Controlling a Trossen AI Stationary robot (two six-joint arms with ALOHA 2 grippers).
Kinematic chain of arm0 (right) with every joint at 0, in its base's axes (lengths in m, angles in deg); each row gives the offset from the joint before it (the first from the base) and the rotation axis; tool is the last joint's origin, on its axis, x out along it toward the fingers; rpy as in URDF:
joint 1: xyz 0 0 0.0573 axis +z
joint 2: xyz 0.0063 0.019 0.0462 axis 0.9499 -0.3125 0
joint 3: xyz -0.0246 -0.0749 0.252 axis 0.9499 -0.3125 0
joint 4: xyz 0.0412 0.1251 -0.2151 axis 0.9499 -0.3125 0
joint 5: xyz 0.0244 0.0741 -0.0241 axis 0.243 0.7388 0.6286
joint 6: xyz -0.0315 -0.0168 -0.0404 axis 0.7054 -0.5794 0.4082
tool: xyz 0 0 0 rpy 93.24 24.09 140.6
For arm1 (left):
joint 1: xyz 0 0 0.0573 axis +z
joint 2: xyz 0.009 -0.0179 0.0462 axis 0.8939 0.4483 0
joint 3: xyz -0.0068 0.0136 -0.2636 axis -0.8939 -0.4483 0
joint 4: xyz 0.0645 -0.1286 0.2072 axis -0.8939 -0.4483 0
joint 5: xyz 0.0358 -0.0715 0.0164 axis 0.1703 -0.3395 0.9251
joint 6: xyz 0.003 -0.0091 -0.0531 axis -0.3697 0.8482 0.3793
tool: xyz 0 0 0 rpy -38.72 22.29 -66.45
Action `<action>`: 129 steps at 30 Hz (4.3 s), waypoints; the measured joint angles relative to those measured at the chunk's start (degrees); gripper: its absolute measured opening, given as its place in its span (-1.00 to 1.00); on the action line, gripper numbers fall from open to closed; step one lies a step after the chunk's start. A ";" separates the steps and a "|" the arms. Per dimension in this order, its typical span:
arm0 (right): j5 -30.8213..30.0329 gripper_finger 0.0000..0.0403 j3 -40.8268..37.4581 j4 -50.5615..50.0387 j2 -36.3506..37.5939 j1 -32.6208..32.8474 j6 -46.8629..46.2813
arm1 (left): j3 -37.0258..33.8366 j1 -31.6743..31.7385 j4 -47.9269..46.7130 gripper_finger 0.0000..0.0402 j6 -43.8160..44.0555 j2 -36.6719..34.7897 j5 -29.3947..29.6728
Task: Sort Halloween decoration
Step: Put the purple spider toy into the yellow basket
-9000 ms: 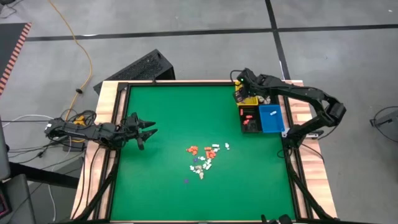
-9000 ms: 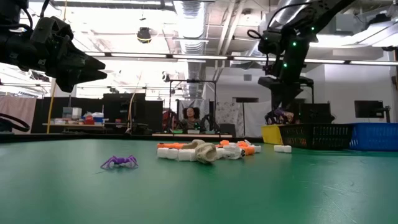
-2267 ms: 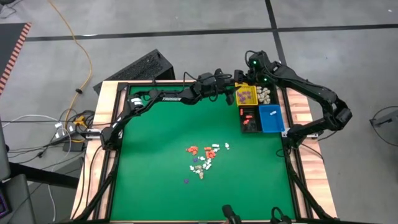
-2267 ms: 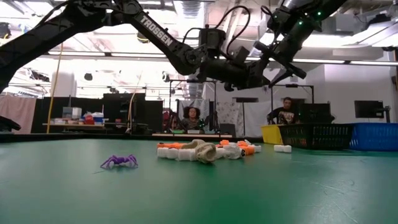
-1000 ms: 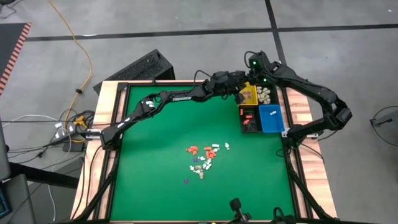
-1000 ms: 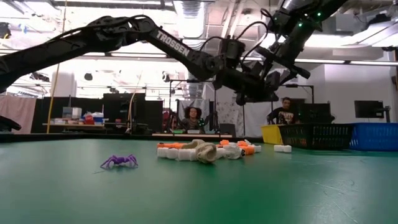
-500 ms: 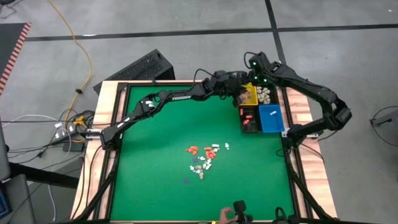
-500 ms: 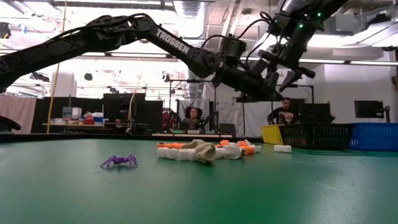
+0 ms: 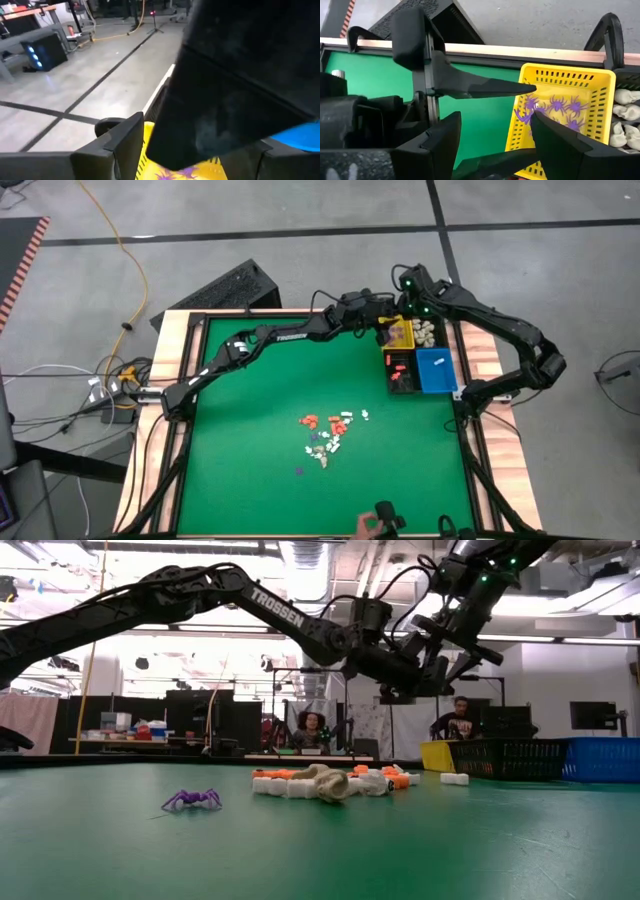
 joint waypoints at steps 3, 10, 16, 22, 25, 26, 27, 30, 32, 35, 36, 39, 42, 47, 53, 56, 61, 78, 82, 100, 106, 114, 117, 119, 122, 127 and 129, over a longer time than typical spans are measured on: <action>0.39 0.29 0.00 -0.08 0.02 0.02 0.04 | -0.02 -0.28 0.42 0.08 -1.33 0.02 0.46; 0.37 0.29 -0.02 0.36 -0.04 0.34 0.00 | -0.02 -0.41 -0.05 -0.11 0.35 0.02 1.61; 1.35 0.29 -0.02 0.59 -0.02 0.35 0.04 | -0.02 -0.52 0.66 -0.64 -1.00 0.02 0.58; 1.65 0.29 -0.07 0.25 -0.11 0.35 -0.41 | -0.02 -0.51 0.14 -0.94 -1.28 0.02 0.80; 1.22 0.29 -0.07 0.64 -0.09 0.35 -0.35 | -0.02 -0.52 -0.55 -0.95 -2.11 0.02 1.73; 0.81 0.29 -0.07 0.68 -0.09 0.35 -0.31 | -0.02 -0.52 -0.81 -0.96 -2.22 0.02 1.96; 0.18 0.29 -0.09 0.66 -0.11 0.35 -0.28 | -0.02 -0.52 -1.17 -0.97 -2.15 0.02 2.00; -1.83 0.29 -0.09 1.08 -0.11 0.06 -0.16 | -0.02 -0.52 -1.66 -0.99 -1.86 0.02 3.25; -3.92 0.29 -0.09 1.84 -0.13 -0.01 0.29 | 0.00 -0.48 -2.04 -1.00 -1.00 0.02 4.04; -8.81 0.29 -0.02 2.79 0.05 -0.17 0.08 | 0.00 -0.49 -2.53 -0.99 -0.41 0.04 3.53; -9.79 0.29 -0.02 2.87 0.15 -0.18 0.01 | 0.00 -0.49 -2.03 -0.99 -0.38 0.16 3.42; -9.29 0.29 -0.02 3.69 0.13 -0.61 -0.01 | 0.00 -0.45 -1.86 -0.97 0.64 0.17 3.50; -9.30 0.29 -0.02 3.48 0.15 -0.65 -0.22 | 0.00 -0.57 -1.48 -0.83 -0.67 0.17 0.53; -9.02 0.29 -0.02 3.71 0.15 -0.58 -0.23 | 0.00 -0.58 -1.24 -0.46 -0.86 0.28 -2.07; -7.69 0.29 -0.02 3.97 0.15 -0.50 -0.52 | 0.01 -1.01 -2.44 -0.02 -0.93 0.31 -1.69; -7.52 0.29 -0.04 3.89 0.15 -0.38 -0.02 | 0.07 -1.35 -9.40 0.08 1.42 -0.47 -1.05; -7.48 0.29 -0.11 5.07 2.13 -2.01 1.36 | 0.04 -1.05 -26.21 0.07 -2.09 -4.27 -14.44; 3.18 0.29 -0.07 5.14 16.86 -5.62 10.62 | 0.02 -1.65 -58.20 -0.10 -16.40 -42.93 -22.71; 6.12 0.29 -0.07 5.15 18.09 -2.31 14.94 | -0.60 -2.21 -60.63 -0.10 -15.61 -56.26 -20.85; 10.43 0.29 -0.04 16.08 7.43 36.62 23.94 | -73.96 -20.56 -25.42 -0.10 8.08 -121.02 13.23; 2.15 0.29 -0.02 23.16 -4.23 50.30 24.06 | -88.07 -21.87 -22.75 -0.10 15.50 -128.98 13.50; -4.19 0.29 -0.02 35.41 -21.01 60.56 24.03 | -97.86 -24.46 -20.96 -0.10 19.19 -129.26 15.14; -4.99 0.29 -0.02 42.24 -25.74 62.75 25.77 | -99.45 -26.10 -19.74 -0.10 19.18 -128.83 16.02; -5.01 0.29 -0.02 45.80 -28.21 63.60 27.48 | -99.86 -27.07 -19.10 -0.10 19.18 -128.87 17.55; -5.05 0.29 0.59 49.93 -31.55 63.80 30.32 | -99.89 -28.05 -19.04 -0.10 18.46 -128.93 19.77; -4.92 0.29 6.01 50.04 -38.03 65.06 38.87 | -99.91 -29.37 -19.16 -0.10 18.56 -128.89 20.38; -4.83 0.29 8.84 48.78 -40.57 65.55 39.30 | -99.91 -29.89 -19.21 -0.10 18.67 -128.89 20.52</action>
